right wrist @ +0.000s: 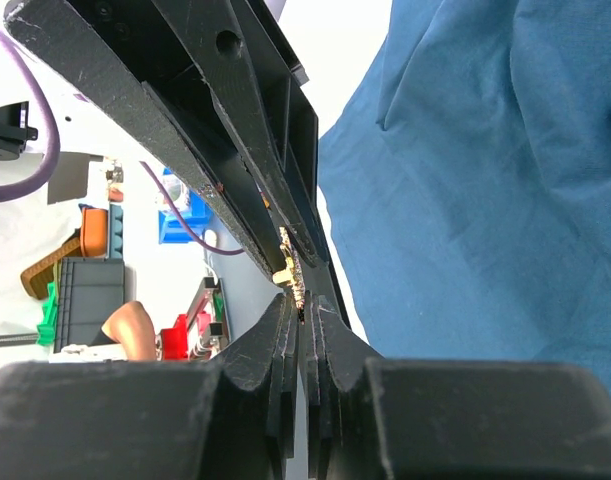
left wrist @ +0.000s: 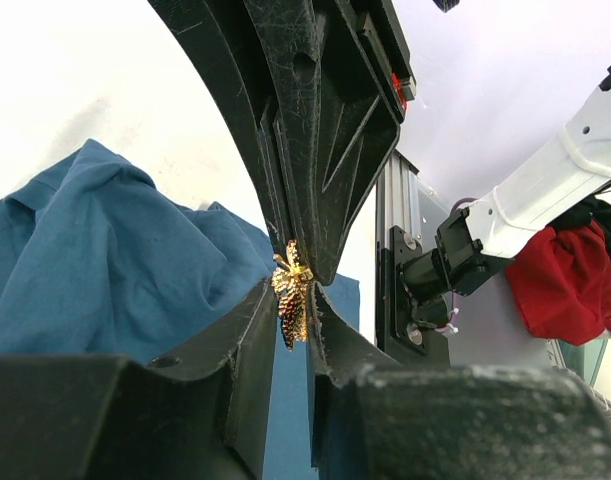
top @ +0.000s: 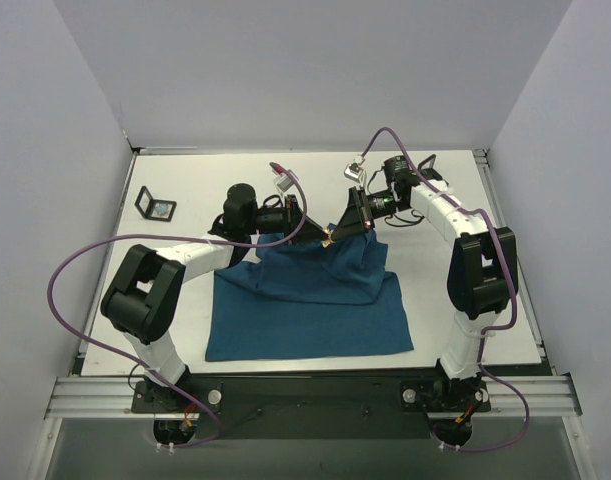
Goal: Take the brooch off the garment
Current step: Close the brooch.
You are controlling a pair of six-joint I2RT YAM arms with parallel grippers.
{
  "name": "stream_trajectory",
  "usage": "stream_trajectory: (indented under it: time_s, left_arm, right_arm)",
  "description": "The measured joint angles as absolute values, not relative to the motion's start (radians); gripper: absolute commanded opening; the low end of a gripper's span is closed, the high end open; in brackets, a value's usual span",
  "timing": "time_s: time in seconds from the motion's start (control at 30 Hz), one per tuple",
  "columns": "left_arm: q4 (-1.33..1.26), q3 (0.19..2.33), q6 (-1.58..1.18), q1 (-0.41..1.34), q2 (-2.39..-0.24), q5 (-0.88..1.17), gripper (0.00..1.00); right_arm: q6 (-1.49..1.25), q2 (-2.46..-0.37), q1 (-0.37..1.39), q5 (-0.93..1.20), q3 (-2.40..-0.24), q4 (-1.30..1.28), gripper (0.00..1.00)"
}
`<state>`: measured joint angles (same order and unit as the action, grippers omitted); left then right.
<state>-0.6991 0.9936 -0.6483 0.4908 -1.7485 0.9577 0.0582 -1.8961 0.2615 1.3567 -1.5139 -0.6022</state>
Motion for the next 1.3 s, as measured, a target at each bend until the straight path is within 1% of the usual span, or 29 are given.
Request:
stream_trajectory:
  time_s: [0.07,0.1,0.13,0.17,0.3,0.43,0.53,0.57,0.67,0.83,0.97,1.2,1.23,1.3]
  left_arm:
    - [-0.699,0.994,-0.649,0.491,-1.748,0.957,0.15]
    - [-0.698,0.994,-0.648,0.491,-1.748,0.957,0.22]
    - [-0.698,0.994,-0.648,0.491,-1.748,0.957,0.27]
    - [-0.695,0.995,-0.647,0.491,-1.748,0.957,0.29]
    - [-0.676,0.997,-0.637,0.494,-1.748,0.957,0.26]
    - [-0.665,1.005,-0.625,0.497,-1.748,0.957,0.3]
    - [-0.654,1.007,-0.619,0.498,-1.748,0.958,0.34]
    - [-0.651,1.007,-0.616,0.499,-1.749,0.958,0.38]
    - [-0.637,1.009,-0.599,0.503,-1.749,0.958,0.43]
    - [-0.615,1.009,-0.584,0.524,-1.749,0.966,0.44]
    - [-0.613,1.009,-0.591,0.53,-1.749,0.972,0.48]
    - [-0.673,1.004,-0.654,0.483,-1.739,1.007,0.57]
    - [-0.684,1.003,-0.662,0.472,-1.734,1.008,0.6]
    - [-0.704,0.999,-0.673,0.456,-1.722,1.012,0.62]
  right_arm:
    - [0.058,-1.897,0.262,1.356,-1.514,-0.602,0.0]
    - [0.058,-1.897,0.262,1.355,-1.514,-0.602,0.0]
    - [0.058,-1.897,0.262,1.354,-1.514,-0.602,0.0]
    - [0.058,-1.896,0.262,1.353,-1.514,-0.602,0.0]
    - [0.057,-1.897,0.263,1.349,-1.514,-0.604,0.0]
    - [0.057,-1.897,0.263,1.348,-1.514,-0.609,0.0]
    - [0.056,-1.897,0.263,1.347,-1.514,-0.611,0.0]
    - [0.056,-1.897,0.263,1.347,-1.514,-0.611,0.0]
    - [0.051,-1.896,0.263,1.348,-1.514,-0.612,0.0]
    - [0.046,-1.896,0.263,1.356,-1.514,-0.609,0.0]
    - [0.045,-1.896,0.263,1.361,-1.514,-0.609,0.0]
    - [0.043,-1.894,0.262,1.356,-1.514,-0.604,0.0]
    - [0.042,-1.894,0.262,1.351,-1.514,-0.603,0.0]
    - [0.038,-1.893,0.262,1.341,-1.514,-0.601,0.0]
